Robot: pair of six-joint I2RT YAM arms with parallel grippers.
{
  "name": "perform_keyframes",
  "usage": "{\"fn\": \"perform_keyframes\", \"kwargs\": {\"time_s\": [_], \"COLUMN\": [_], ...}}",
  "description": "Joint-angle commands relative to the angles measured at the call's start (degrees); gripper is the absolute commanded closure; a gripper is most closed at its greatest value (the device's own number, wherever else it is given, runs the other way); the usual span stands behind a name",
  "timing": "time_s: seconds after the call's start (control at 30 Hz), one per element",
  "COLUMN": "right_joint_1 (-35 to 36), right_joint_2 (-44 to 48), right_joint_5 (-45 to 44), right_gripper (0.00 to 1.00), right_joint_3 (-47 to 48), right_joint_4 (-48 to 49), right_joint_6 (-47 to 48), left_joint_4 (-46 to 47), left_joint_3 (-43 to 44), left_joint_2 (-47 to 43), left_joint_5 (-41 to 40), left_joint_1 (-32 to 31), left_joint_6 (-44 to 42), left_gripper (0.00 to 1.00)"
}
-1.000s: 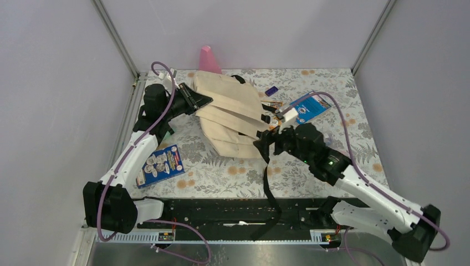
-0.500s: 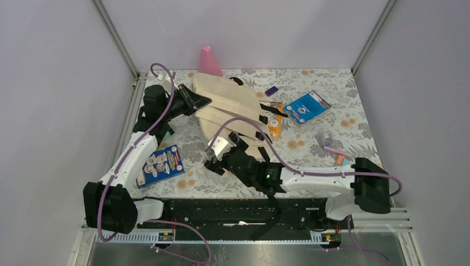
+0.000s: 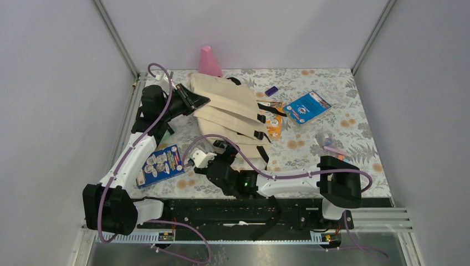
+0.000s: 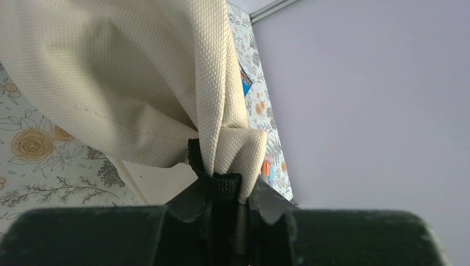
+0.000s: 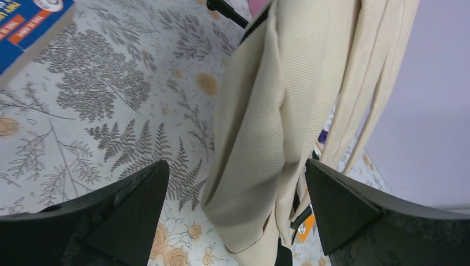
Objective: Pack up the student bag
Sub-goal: Pick up the student bag at the center of the board, then place the student bag at the center of the board.
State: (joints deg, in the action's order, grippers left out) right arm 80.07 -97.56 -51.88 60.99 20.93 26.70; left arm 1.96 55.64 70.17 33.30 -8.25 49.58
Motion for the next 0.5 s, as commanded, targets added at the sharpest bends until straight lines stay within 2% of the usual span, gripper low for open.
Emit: {"fn": "perform_keyframes", "kwargs": {"time_s": [0.0, 0.23, 0.47], "right_joint_1": [-1.35, -7.81, -11.73], "right_joint_2": [0.28, -1.88, -4.52], "right_joint_5": [-5.7, -4.13, -3.24], "right_gripper": [0.0, 0.0, 0.0], "right_joint_3": [1.85, 0.85, -1.04], "right_joint_4": [2.2, 0.64, 4.59], "right_joint_6": [-0.41, -1.5, 0.2], "left_joint_4": [7.2, 7.1, 7.01], "left_joint_3": [1.32, 1.56, 1.58], "left_joint_2": [-3.95, -4.08, -4.03], "left_joint_5": [0.82, 1.09, 1.3], "left_joint_1": [0.56, 0.6, 0.87], "left_joint_6": [0.86, 0.87, 0.79], "left_gripper": [1.0, 1.0, 1.0]}}
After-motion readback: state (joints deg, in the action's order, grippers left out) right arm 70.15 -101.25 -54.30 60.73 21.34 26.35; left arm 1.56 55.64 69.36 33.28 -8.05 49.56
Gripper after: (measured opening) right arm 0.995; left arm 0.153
